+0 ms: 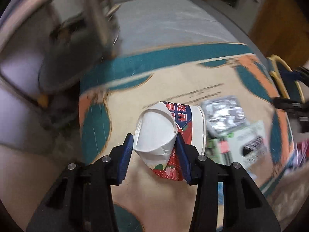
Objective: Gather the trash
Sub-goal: 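Grasp the blue face mask with the right tool and lift it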
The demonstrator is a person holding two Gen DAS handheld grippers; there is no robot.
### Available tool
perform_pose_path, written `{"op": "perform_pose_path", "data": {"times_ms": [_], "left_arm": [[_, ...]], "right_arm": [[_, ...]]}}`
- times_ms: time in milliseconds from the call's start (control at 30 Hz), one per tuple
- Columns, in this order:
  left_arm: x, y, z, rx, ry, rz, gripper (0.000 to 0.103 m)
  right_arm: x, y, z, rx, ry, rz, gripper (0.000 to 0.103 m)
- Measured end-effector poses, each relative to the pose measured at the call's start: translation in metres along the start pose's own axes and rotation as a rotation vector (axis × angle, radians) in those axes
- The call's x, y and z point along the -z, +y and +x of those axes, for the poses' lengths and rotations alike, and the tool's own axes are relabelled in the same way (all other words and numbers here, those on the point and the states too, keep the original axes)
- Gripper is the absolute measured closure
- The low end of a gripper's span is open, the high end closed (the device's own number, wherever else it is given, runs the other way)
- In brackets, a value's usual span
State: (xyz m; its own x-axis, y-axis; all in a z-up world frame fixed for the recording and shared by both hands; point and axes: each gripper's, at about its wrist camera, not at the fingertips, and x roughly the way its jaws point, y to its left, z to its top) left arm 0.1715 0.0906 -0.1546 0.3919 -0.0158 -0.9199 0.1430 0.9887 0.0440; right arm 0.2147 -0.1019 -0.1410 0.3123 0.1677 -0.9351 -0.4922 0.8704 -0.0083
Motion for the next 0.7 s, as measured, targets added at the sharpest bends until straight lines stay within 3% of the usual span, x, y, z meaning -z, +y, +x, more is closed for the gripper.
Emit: {"op": "perform_pose_path", "data": {"times_ms": [100,200,333,500,700], "left_arm": [[-0.011,-0.013,-0.039,0.017,-0.042,0.054,0.059],[-0.007,-0.015,-0.058,-0.018,-0.065,0.068,0.059],[0.009,0.007,-0.045,-0.004,-0.032,-0.033,0.059],[0.011,0.026,-0.037,-0.016,-0.023,-0.064,0.059],[0.014,0.035,-0.035,-0.006,-0.026,-0.078,0.059]], "right_arm": [[0.000,0.012,0.003,-0.073,0.006,-0.053,0.012],[0.007,0.032,0.000,-0.155,0.014,-0.120,0.019],[0.022,0.063,-0.005,-0.250,0.032,-0.211,0.030],[0.036,0.103,-0.007,-0.322,0.067,-0.326,0.043],[0.046,0.137,0.008,-0.332,0.122,-0.422,0.061]]}}
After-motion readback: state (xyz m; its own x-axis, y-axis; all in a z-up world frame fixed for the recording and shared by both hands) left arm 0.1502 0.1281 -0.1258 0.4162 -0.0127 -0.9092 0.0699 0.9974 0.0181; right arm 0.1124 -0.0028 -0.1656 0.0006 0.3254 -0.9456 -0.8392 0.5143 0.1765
